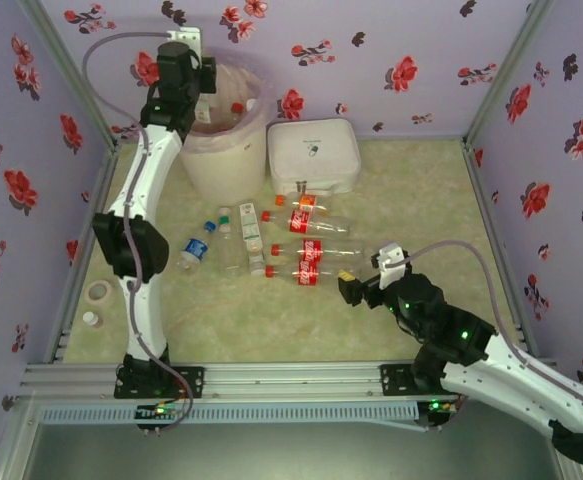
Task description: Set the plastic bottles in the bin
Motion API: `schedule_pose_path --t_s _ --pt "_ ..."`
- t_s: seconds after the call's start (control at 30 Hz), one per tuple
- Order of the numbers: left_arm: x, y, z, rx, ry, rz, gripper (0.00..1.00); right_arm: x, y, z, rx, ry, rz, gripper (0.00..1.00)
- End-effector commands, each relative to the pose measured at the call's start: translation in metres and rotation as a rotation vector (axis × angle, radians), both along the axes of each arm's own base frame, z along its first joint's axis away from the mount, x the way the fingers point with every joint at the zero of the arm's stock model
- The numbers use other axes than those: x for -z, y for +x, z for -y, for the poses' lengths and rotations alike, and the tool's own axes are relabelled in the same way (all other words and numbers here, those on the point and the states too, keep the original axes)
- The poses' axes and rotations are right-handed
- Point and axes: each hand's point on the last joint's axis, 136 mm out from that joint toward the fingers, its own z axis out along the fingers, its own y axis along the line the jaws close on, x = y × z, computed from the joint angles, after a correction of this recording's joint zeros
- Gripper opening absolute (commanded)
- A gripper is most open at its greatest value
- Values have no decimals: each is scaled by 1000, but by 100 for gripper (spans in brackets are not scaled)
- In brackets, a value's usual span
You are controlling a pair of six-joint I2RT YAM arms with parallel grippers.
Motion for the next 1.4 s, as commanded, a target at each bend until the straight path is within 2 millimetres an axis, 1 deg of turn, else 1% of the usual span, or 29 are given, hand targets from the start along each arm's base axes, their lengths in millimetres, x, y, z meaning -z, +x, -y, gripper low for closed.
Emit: schedule_pose_path --t_s 0.0,0.17,0.23,0.4,0.47,0.57,0.63,0.7,0.8,0.83,0.93,0.97,1.03,1.2,1.3,1.37 --pt "44 3 -10 -47 123 -145 0 -7 2 6 37 14 -3 99" --pt "106 4 -6 -15 109 -299 0 -7 4 3 27 -9 1 99" --pt "131 3 -2 17 96 -365 0 -3 6 -1 25 -37 -10 99" --pt "177 3 4 73 38 -495 0 0 8 -5 15 -49 -24 99" --pt "192 3 4 89 -11 -534 0 2 8 -6 16 -50 -30 99" --pt "208 2 1 100 -53 -578 0 4 7 -5 19 -52 -36 99" --pt "215 1 1 103 -46 -595 0 5 7 -4 22 -55 -40 100" --pt "216 -1 0 105 -40 -601 0 5 7 -3 25 -58 -42 99" --pt "204 -2 0 107 -45 -574 0 6 7 -3 27 -58 -43 99" --pt "200 -3 0 109 -51 -566 6 6 8 -3 27 -59 -44 99" --pt "182 -6 0 114 -53 -538 38 7 8 -5 25 -58 -44 99" --pt "174 -7 0 116 -53 -526 47 7 8 -6 23 -59 -46 99" --pt "157 -10 -1 119 -54 -497 58 8 9 -6 22 -59 -46 99" --pt "101 -24 5 171 -58 -423 72 13 7 -10 4 -64 -60 99" --pt "61 -37 4 187 -32 -362 87 16 8 -13 -6 -69 -70 99" --pt "28 -48 2 196 -16 -301 97 17 8 -16 -12 -67 -69 99"
